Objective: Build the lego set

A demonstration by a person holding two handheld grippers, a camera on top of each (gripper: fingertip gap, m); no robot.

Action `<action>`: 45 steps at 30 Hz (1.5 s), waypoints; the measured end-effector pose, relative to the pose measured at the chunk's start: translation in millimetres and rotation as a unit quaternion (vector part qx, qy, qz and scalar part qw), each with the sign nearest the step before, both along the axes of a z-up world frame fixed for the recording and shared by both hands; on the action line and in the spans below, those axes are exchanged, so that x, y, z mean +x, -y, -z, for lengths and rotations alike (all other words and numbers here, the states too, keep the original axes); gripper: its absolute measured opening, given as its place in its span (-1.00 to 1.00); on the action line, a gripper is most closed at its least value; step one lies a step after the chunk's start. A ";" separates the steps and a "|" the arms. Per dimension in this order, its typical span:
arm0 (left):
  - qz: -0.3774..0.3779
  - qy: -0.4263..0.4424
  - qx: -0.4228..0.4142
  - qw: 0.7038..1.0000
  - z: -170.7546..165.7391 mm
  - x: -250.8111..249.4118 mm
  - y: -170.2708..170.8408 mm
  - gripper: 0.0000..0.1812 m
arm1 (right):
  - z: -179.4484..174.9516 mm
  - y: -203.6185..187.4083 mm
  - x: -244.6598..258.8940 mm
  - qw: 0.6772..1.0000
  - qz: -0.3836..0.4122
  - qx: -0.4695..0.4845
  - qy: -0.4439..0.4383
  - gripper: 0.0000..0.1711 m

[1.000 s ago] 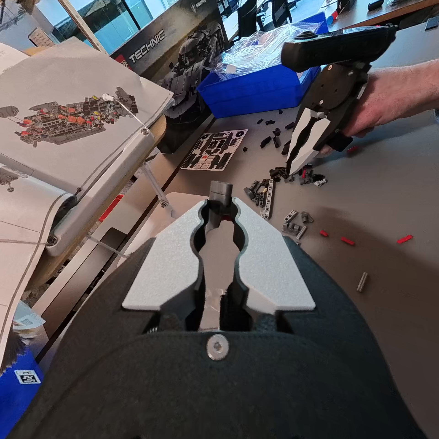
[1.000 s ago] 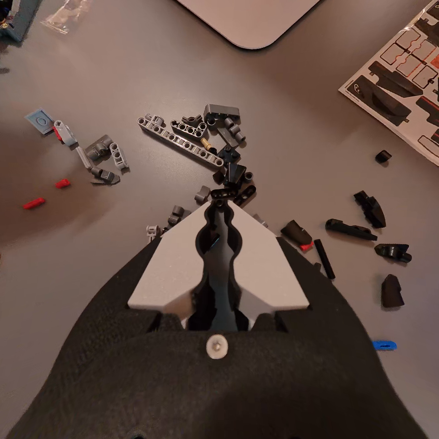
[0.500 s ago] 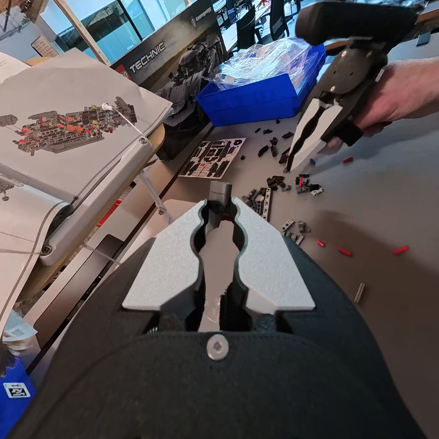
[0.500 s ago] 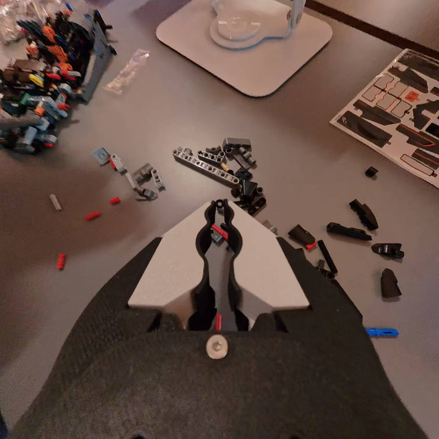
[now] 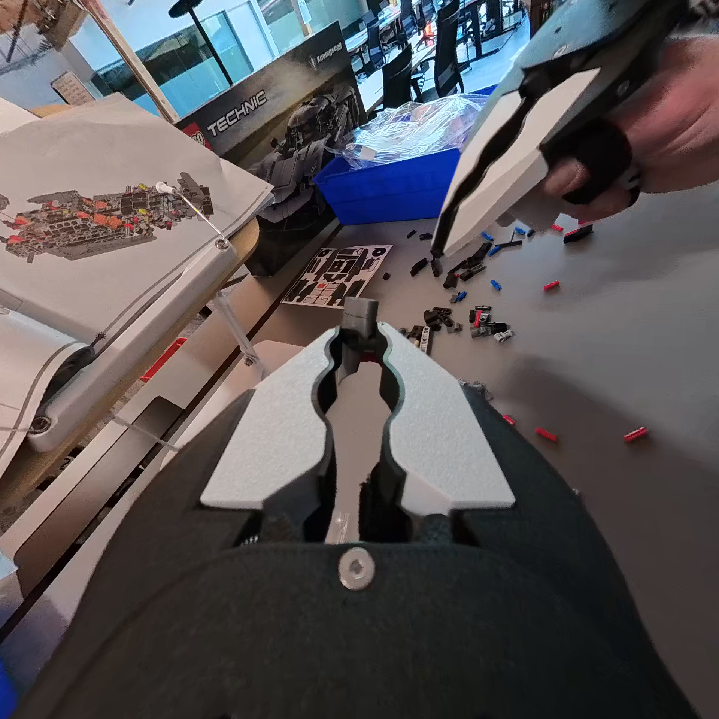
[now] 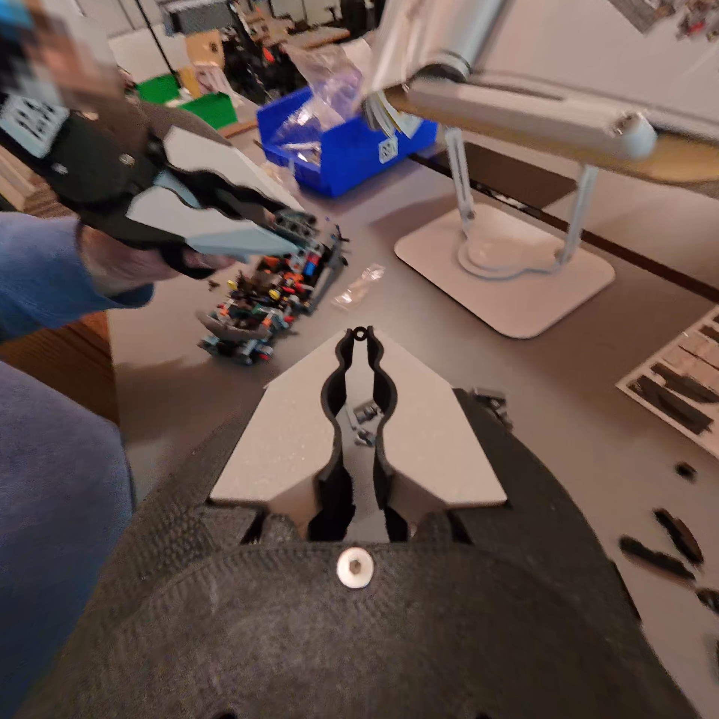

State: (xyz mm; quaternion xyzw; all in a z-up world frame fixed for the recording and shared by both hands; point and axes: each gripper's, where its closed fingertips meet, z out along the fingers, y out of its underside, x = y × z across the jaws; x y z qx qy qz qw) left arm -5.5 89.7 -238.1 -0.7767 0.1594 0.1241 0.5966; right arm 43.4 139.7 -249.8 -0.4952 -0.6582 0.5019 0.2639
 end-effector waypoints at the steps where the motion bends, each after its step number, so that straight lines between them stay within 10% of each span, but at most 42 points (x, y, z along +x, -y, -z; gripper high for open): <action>1: 0.001 0.002 0.002 1.000 -0.6 0.9 -0.5 -0.84 | -6.8 6.6 -1.8 1.000 -0.009 -0.005 -0.010 -0.95; 26: 0.035 0.022 0.037 0.998 -17.1 18.4 -10.4 -0.85 | -44.8 46.3 -24.3 0.992 -0.080 -0.060 -0.080 -0.96; 45: 0.018 -0.135 0.016 0.991 -36.2 19.3 -2.7 -0.86 | -59.7 54.1 -19.8 0.987 -0.107 -0.080 -0.087 -0.98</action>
